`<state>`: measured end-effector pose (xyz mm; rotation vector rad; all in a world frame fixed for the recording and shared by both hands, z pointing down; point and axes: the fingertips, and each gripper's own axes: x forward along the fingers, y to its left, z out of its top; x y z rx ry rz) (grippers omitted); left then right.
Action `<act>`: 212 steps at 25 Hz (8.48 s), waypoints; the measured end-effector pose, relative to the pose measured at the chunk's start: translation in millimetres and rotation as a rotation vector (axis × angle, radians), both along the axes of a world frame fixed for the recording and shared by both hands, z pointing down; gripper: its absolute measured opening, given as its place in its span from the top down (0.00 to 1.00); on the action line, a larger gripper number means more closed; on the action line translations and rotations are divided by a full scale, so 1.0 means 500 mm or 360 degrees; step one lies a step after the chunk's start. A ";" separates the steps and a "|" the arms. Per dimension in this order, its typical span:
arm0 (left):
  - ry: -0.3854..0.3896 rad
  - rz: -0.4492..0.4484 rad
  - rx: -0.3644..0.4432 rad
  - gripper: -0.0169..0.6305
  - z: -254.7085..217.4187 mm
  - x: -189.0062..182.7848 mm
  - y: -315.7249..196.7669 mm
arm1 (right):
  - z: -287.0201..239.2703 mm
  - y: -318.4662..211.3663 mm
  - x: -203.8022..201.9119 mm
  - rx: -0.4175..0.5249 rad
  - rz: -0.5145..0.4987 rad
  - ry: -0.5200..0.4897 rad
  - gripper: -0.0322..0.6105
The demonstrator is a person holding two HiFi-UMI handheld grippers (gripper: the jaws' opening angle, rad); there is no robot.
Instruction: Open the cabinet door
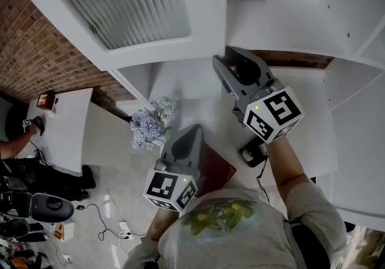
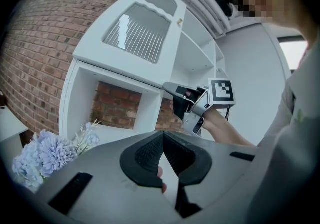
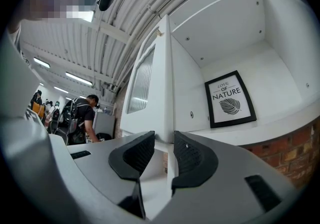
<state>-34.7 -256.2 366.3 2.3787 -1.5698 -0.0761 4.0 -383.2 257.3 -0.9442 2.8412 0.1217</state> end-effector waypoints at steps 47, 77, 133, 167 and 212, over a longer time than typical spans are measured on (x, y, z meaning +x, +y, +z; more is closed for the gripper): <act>0.0048 -0.0070 -0.0033 0.96 -0.004 -0.040 0.094 | 0.002 0.054 0.011 -0.0069 -0.0013 -0.0144 0.80; 0.0062 -0.0013 -0.0035 0.96 -0.011 -0.063 0.156 | 0.005 0.117 0.010 -0.0105 0.0132 -0.0116 0.81; 0.0076 -0.0058 -0.0039 0.96 -0.009 -0.099 0.276 | 0.001 0.282 -0.018 -0.0084 0.0302 0.0046 0.82; 0.0084 -0.0126 -0.0046 0.96 -0.017 -0.139 0.329 | -0.003 0.381 -0.064 -0.0034 0.0262 0.0081 0.84; 0.0096 -0.0399 -0.0049 0.96 -0.007 -0.223 0.436 | -0.002 0.514 -0.175 0.0079 -0.0033 0.0080 0.84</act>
